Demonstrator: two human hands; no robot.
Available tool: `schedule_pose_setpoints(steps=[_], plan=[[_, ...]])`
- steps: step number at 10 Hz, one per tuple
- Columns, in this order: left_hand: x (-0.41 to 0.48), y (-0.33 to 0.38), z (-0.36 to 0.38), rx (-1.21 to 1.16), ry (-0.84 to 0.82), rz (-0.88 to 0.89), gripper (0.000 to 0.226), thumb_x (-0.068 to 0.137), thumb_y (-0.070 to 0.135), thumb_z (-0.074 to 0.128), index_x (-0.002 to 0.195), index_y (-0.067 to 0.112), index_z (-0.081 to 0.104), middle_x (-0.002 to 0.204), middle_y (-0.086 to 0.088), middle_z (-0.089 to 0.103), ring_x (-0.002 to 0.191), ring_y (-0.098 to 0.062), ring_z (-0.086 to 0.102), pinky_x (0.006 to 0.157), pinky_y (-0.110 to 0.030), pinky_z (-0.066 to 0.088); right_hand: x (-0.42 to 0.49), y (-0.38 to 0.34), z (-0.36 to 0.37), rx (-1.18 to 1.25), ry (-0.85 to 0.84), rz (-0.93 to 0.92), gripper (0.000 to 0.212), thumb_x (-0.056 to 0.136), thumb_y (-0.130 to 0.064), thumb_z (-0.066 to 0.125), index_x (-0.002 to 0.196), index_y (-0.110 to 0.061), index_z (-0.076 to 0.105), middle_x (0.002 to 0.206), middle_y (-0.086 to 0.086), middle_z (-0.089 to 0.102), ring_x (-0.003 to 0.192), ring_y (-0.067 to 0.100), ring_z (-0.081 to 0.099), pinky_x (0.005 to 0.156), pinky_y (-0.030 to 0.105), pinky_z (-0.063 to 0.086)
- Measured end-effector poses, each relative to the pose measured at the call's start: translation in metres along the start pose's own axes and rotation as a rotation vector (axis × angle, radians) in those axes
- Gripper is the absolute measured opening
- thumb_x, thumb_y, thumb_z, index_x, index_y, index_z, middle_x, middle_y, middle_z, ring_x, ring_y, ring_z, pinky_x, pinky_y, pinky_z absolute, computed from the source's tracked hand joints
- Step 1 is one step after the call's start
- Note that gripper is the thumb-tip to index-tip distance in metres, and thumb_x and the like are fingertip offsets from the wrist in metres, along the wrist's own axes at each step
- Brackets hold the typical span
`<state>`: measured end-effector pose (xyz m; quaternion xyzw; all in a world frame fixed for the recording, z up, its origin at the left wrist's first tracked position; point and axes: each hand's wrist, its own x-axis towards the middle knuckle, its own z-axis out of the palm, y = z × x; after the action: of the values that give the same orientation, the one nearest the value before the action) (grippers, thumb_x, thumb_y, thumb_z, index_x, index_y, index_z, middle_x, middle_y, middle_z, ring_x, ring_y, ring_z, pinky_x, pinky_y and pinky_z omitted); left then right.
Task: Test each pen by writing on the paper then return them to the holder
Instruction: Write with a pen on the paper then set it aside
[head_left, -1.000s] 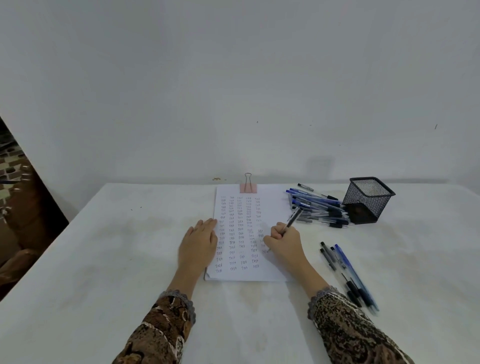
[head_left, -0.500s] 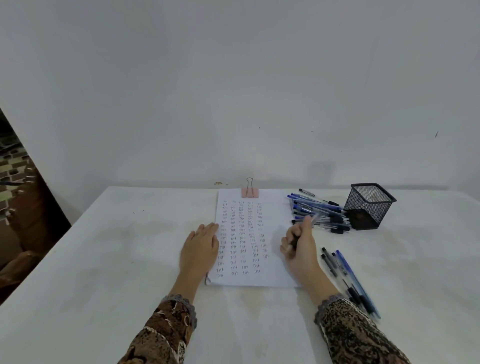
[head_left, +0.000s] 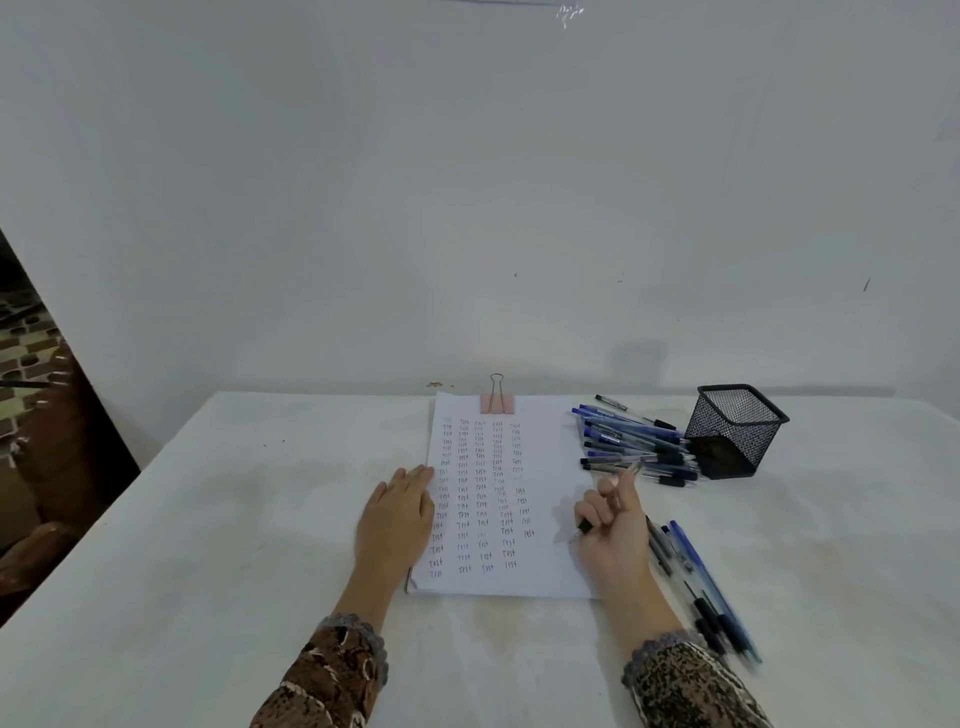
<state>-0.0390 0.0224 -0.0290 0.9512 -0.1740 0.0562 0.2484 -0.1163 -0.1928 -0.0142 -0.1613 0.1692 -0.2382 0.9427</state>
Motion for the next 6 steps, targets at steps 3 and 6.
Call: schedule_pose_setpoints(steps=[3,6], plan=[[0.000,0.001,-0.001,0.000,-0.006,-0.007,0.044,0.099,0.020,0.027,0.142,0.021,0.033,0.150,0.007,0.031,0.142,-0.013,0.020,0.117,-0.030,0.013,-0.012,0.005,0.013,-0.202,0.159,-0.128,0.018,0.100,-0.026,0.039,0.089,-0.017,0.050,0.044,-0.009,0.027,0.033,0.004,0.020,0.031,0.015,0.018],[-0.001,0.001,-0.001,0.007,-0.006,-0.013,0.044,0.099,0.021,0.027,0.143,0.022,0.032,0.150,0.007,0.030,0.141,-0.011,0.020,0.116,-0.028,0.012,-0.020,-0.035,0.019,-0.891,0.204,-0.326,0.014,0.098,-0.020,0.045,0.087,-0.015,0.052,0.059,-0.003,0.040,0.045,0.012,0.034,0.039,0.020,0.029]])
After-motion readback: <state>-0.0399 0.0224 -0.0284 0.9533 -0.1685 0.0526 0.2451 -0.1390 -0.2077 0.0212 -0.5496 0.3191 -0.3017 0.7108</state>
